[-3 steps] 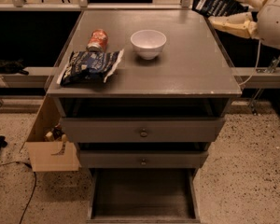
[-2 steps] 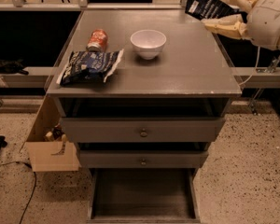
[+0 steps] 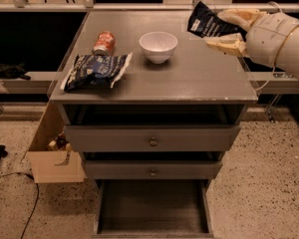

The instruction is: Pick rxbar blueberry from bottom drawer and place on counter

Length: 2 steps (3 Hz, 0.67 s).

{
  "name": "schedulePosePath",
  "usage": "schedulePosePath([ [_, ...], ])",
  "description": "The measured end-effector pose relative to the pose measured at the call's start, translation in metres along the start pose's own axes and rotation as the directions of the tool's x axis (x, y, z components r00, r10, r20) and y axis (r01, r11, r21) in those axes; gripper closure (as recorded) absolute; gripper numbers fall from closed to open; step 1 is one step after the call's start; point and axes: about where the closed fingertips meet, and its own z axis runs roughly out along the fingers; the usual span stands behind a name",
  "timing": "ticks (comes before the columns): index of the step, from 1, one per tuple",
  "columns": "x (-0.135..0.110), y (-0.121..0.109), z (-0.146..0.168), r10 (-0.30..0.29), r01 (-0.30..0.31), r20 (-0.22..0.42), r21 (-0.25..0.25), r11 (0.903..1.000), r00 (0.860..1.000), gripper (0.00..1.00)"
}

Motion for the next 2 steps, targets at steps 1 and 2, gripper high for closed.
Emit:
schedulePosePath([
  [1,-0.0019,-0.0029,0.002,-0.015,0.014,-0.023,-0.029,0.9995,1.0,1.0],
  [2,0.0045,0.0005,0.0067,-0.013,0.01,-0.049,-0.064,0.9979,0.999,1.0],
])
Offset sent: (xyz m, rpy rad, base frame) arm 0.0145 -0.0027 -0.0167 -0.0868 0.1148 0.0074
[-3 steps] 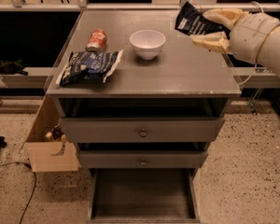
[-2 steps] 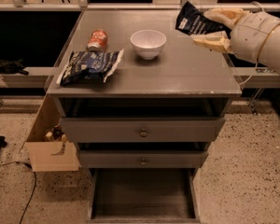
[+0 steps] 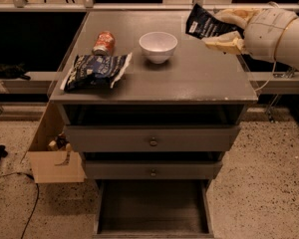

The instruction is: Pick rxbar blueberry from bottom drawer and place on counter

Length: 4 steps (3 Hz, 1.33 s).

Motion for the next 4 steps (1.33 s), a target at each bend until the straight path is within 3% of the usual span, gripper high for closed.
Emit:
schedulePosePath([
  [1,0.006,0.003,0.003,0.0,-0.001,-0.025,-0.026,0.9997,1.0,1.0],
  [2,0.01,0.005,0.001,-0.04,0.035,-0.071,-0.069,0.997,0.997,1.0],
  [4,0.02,0.001,-0.015,-0.126,0.096,-0.164,-0.181,0.9789,0.978,1.0],
])
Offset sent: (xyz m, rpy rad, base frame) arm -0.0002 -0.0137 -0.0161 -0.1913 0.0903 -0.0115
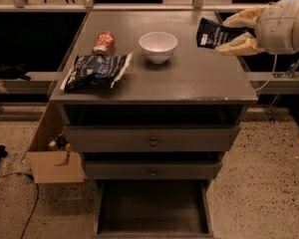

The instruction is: Pick rxbar blueberry from bottom drawer and place on counter

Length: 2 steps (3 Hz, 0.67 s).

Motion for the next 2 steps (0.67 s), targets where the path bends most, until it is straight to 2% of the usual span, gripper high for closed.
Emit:
schedulePosePath([
  [2,0.0009,0.0114,0.0102,-0.009,0.008,-0.007,-0.039,0.9992,1.0,1.0],
])
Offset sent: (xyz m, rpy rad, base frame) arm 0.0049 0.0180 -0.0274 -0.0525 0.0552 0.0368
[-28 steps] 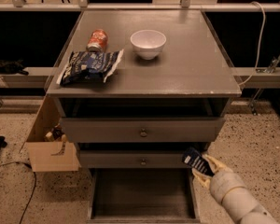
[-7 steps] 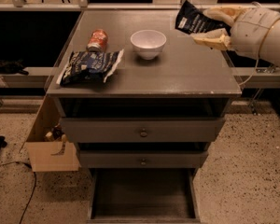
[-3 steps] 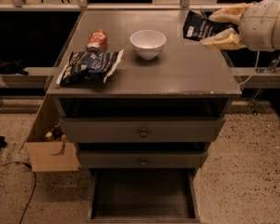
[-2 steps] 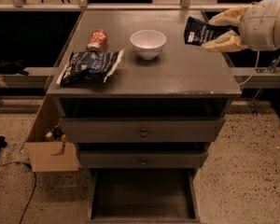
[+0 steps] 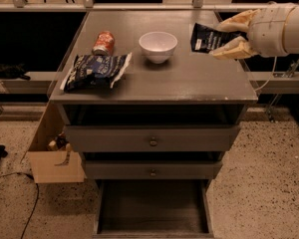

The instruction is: Pick rxbar blueberry from bottom drawer and place on counter

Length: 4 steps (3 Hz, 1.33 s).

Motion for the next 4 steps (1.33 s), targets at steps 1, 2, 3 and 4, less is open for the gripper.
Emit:
schedulePosePath([
  [1,0.005,0.013,0.012,0.005,-0.005,-0.013,-0.036,0.9993,1.0,1.0],
  [2,0.017,0.021,0.026,0.009,-0.012,-0.035,-0.07,0.9975,0.999,1.0],
  [3,0.032,0.024,0.041,0.014,-0.021,-0.063,-0.1,0.9948,0.998,1.0],
  [4,0.05,0.024,0.058,0.01,-0.023,-0.094,-0.135,0.9905,0.995,1.0],
])
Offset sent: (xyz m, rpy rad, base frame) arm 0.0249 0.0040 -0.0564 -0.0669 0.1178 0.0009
